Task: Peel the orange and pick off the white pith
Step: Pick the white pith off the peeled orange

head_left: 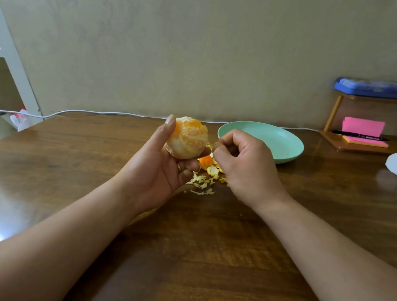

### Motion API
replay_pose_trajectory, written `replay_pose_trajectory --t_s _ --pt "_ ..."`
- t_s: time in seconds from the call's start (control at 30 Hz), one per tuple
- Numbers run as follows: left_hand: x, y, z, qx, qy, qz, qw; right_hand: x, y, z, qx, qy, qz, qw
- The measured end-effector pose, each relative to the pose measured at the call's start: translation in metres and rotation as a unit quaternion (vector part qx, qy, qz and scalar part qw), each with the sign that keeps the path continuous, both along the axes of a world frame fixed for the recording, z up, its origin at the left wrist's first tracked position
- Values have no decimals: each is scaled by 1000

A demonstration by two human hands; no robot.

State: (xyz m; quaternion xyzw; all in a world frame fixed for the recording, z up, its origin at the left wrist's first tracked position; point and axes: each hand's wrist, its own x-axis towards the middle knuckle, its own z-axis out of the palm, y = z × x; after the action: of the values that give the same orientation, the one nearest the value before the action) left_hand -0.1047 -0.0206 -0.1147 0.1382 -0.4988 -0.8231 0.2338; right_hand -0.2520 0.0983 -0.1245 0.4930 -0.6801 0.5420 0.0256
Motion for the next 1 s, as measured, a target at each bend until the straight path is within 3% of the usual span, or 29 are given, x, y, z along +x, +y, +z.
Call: replay_pose_trajectory --t_s 0.3,0.5,0.83,1.0 --pt "5 1 3 36 -10 21 999 -8 1 0 18 7 -24 1000" --pt "5 2 4 15 -35 39 999 -5 2 -3 211 113 -7 971" --pt "0 2 0 -37 -64 37 997 6 5 7 112 159 -35 980" --pt "-3 6 -2 -61 -53 38 996 14 7 8 49 113 -15 992"
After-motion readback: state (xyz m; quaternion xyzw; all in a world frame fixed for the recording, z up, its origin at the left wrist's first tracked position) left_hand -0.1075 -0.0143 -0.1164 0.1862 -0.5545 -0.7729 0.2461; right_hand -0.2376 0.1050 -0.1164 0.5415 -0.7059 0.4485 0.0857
